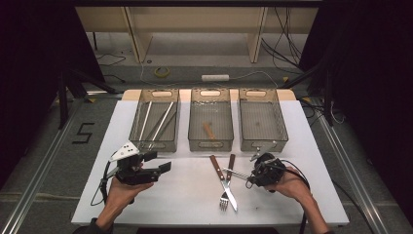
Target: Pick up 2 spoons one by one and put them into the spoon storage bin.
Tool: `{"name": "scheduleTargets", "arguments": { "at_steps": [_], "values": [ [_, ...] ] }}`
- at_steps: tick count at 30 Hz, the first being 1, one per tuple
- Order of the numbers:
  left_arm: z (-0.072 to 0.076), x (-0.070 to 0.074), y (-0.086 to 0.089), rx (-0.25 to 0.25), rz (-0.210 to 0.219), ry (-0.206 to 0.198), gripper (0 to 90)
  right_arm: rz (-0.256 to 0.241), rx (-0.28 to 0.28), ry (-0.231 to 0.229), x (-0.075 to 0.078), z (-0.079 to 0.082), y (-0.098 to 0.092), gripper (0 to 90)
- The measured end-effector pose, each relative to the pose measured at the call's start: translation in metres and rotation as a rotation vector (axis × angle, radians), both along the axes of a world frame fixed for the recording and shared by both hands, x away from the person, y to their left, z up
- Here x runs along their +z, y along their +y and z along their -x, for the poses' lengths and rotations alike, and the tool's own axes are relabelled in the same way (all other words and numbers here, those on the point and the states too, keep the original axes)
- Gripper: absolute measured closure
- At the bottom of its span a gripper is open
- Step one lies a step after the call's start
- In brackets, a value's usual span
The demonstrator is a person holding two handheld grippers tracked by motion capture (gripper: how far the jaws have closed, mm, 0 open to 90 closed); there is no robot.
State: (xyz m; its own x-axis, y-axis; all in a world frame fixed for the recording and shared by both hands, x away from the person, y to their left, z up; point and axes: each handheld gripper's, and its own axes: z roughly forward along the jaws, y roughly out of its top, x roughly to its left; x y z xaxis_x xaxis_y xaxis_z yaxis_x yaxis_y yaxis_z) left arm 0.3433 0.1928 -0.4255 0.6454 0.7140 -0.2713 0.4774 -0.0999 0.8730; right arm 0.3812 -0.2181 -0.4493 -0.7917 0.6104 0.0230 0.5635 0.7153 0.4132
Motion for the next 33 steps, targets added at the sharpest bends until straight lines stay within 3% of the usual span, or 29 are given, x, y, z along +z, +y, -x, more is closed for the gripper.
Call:
{"name": "scheduleTargets", "arguments": {
  "at_steps": [7, 11, 18, 27, 33],
  "values": [
    [0.0, 0.001, 0.0, 0.0, 0.003, -0.005, 23.6, 0.035, 0.021, 0.02, -0.001, -0.003, 0.003, 70.6],
    [0.001, 0.002, 0.001, -0.005, 0.039, 0.003, 23.7, 0.049, 0.03, 0.037, -0.003, -0.004, 0.005, 73.4],
    [0.002, 0.002, 0.0, -0.007, 0.022, -0.002, 23.7, 0.104, 0.042, 0.048, -0.008, -0.004, 0.01, 79.1],
    [0.002, 0.002, -0.002, -0.01, 0.016, -0.003, 23.7, 0.122, 0.073, 0.031, -0.007, -0.003, 0.012, 85.9],
    [0.002, 0.002, -0.002, -0.007, 0.015, -0.006, 23.7, 0.1, 0.077, 0.01, 0.0, -0.001, 0.009, 86.4]
  ]
}}
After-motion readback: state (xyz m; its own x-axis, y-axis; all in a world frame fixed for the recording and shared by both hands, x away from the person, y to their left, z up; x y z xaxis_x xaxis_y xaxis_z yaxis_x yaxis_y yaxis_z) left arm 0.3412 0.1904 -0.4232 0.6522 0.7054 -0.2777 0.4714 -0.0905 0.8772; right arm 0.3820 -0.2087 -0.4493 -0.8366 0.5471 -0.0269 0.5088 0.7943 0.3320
